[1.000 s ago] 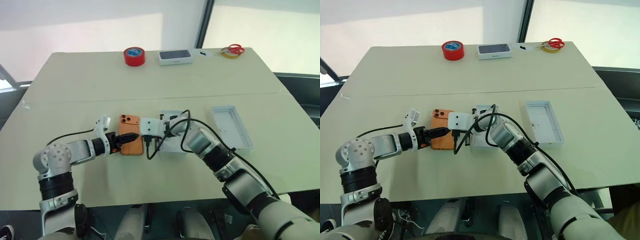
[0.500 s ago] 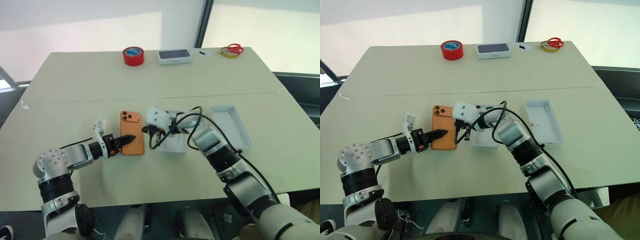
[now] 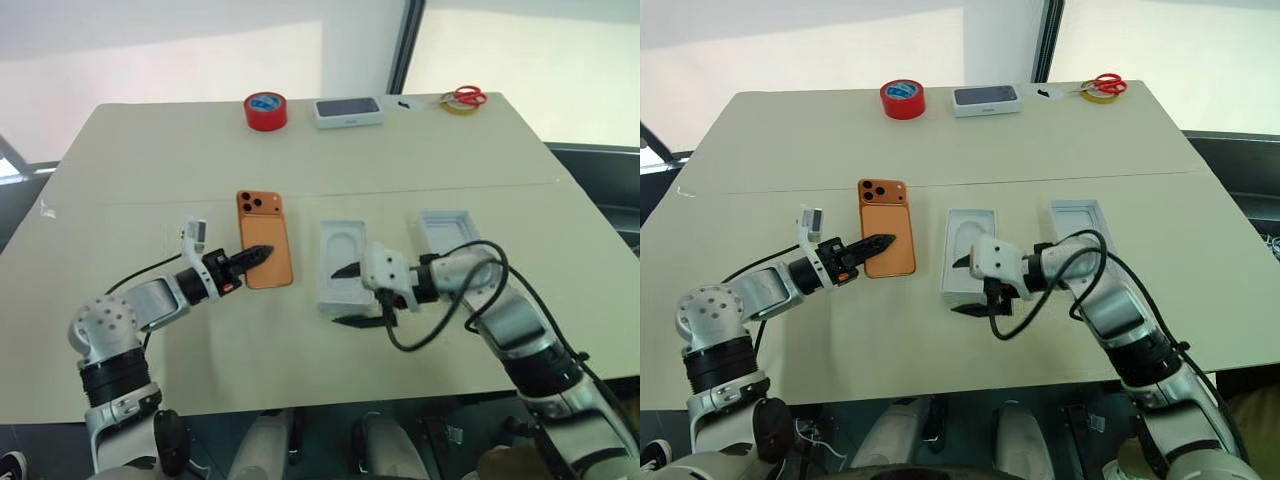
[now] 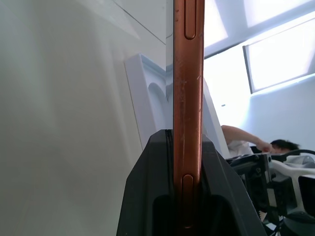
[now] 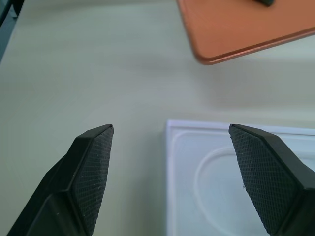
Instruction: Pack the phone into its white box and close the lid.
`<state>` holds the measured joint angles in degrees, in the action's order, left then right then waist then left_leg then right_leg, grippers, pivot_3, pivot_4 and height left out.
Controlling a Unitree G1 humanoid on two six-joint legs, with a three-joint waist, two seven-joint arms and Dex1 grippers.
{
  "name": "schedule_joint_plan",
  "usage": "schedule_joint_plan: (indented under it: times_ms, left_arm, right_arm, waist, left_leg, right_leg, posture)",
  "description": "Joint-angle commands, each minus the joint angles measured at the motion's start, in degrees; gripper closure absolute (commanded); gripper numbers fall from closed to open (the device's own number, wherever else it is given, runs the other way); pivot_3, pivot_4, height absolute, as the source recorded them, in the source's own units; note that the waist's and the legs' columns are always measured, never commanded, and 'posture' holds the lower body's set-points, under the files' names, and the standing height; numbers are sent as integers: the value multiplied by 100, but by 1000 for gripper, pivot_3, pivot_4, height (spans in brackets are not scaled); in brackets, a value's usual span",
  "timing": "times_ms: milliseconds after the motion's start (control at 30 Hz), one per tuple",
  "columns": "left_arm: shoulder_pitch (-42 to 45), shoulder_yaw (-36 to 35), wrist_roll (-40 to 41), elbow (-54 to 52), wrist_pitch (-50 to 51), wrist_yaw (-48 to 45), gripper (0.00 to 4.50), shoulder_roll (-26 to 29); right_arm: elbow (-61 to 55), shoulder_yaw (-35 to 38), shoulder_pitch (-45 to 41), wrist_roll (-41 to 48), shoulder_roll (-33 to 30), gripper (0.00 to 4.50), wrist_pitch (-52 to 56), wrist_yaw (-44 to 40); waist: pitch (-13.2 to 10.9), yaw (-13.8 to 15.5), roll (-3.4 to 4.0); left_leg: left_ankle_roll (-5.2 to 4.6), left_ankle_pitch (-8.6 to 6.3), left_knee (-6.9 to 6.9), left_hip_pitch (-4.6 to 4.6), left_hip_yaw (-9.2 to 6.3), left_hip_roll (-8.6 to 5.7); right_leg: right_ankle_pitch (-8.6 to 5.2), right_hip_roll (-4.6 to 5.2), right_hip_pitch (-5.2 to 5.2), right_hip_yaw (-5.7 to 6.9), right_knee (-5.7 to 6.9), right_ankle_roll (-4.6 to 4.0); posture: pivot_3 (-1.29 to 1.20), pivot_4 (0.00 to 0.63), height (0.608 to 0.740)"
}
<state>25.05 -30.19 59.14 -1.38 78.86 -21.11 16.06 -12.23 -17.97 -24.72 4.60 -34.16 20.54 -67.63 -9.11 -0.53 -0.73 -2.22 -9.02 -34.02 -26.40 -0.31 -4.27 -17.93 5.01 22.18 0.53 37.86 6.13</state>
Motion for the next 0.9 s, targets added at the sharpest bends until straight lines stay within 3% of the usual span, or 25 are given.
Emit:
schedule_joint_plan:
  times_ms: [33,133,800,900]
  left_arm:
    - [102,118,142,-181,-194,-107,4500,87]
    - [75,222,143,-189,-232,-83,4500,104]
    - [39,289,452,-229,-148,31,4500,88]
    - [55,304,477,-214,-157,62,4500,93]
  right_arm:
    - [-149,-7,57,-26,-46,1419,-137,156]
    - [10,-108,131,-288,-117,3007,-417,331]
    - [274,-148,144,-316,-7,3007,-412,648]
    - [332,-170,167,-362,-22,3897,-475,658]
  waist:
    - [0,4,0]
    - [0,20,0]
    - [0,124,-1]
    - [0,125,-1]
  left_leg:
    - [0,0,-1,0,0,0]
    - [0,0,-2,0,0,0]
    - [-1,0,-12,0,0,0]
    - [-1,0,-12,0,0,0]
  right_leg:
    - [0,0,0,0,0,0]
    - [0,0,-1,0,0,0]
    - [0,-1,-3,0,0,0]
    - [0,-1,-4,0,1,0]
  posture:
    - [0,150,738]
    - [0,150,738]
    - [0,150,738]
    - [0,150,738]
